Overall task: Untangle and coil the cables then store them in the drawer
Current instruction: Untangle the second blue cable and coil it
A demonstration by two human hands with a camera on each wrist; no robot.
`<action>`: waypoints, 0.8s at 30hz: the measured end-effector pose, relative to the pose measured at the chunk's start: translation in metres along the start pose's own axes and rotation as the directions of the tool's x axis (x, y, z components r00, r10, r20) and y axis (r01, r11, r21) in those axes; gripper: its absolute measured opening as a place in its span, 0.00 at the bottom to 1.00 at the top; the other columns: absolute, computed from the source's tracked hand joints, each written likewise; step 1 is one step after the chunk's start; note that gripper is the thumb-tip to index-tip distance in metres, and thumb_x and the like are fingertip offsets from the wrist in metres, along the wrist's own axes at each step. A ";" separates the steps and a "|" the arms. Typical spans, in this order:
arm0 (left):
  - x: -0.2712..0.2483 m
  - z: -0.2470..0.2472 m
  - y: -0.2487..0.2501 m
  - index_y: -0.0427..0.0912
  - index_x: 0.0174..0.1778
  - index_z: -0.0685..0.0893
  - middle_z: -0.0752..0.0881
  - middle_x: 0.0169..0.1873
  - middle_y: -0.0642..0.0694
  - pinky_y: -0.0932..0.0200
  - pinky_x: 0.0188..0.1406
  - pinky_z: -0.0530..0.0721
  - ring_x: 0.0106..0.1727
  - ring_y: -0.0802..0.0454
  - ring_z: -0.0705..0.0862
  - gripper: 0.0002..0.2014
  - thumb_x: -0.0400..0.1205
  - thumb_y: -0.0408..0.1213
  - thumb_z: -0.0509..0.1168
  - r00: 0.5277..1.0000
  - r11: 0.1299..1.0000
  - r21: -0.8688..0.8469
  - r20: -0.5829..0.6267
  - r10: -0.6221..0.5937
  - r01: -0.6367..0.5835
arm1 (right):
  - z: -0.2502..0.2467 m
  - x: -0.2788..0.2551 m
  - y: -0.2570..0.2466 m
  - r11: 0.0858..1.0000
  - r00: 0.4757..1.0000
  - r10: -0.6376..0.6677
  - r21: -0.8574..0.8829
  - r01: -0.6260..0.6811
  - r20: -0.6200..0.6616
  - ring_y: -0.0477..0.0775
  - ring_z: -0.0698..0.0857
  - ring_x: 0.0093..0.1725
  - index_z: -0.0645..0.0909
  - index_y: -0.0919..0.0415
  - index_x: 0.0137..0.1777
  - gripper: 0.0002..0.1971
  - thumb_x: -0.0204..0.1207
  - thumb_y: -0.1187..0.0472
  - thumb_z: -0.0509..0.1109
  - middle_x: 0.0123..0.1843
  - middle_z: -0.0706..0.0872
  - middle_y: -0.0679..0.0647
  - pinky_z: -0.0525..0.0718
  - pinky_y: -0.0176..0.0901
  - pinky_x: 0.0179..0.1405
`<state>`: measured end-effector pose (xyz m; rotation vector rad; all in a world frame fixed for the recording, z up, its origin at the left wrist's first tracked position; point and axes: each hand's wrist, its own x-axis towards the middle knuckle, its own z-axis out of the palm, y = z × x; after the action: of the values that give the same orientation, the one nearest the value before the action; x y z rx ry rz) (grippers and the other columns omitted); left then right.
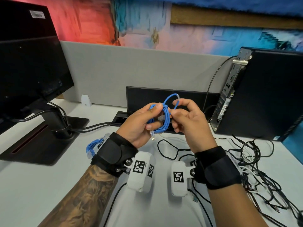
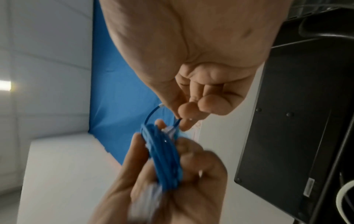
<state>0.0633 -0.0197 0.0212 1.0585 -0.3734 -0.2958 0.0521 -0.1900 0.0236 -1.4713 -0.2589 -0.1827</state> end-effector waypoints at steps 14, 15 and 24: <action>0.002 0.008 -0.007 0.39 0.56 0.82 0.83 0.38 0.44 0.58 0.41 0.72 0.27 0.57 0.71 0.10 0.87 0.42 0.62 0.989 0.989 0.111 -0.102 0.109 -0.097 | 0.021 -0.010 -0.012 0.998 0.996 -0.060 -0.020 0.061 0.073 0.45 0.91 0.38 0.70 0.59 0.73 0.23 0.82 0.60 0.72 0.41 0.92 0.54 0.85 0.31 0.37; 0.002 0.009 -0.006 0.39 0.55 0.82 0.81 0.37 0.46 0.61 0.39 0.71 0.25 0.59 0.68 0.09 0.88 0.41 0.61 0.989 0.989 0.109 -0.092 0.113 -0.103 | 0.019 -0.010 -0.013 0.997 0.996 -0.074 -0.011 0.074 0.049 0.42 0.89 0.35 0.72 0.61 0.69 0.17 0.84 0.58 0.69 0.37 0.91 0.52 0.83 0.29 0.34; -0.004 0.029 -0.007 0.36 0.55 0.77 0.82 0.33 0.50 0.70 0.30 0.74 0.23 0.62 0.71 0.08 0.85 0.37 0.63 0.988 0.964 0.232 -0.058 0.144 -0.127 | 0.002 -0.006 -0.019 0.943 0.941 -0.308 -0.174 0.283 -0.138 0.53 0.86 0.38 0.79 0.62 0.46 0.07 0.82 0.62 0.74 0.41 0.86 0.66 0.89 0.46 0.39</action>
<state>0.0470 -0.0440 0.0265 1.2590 -0.4176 -0.0908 0.0411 -0.1898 0.0399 -1.5534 -0.3390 -0.5757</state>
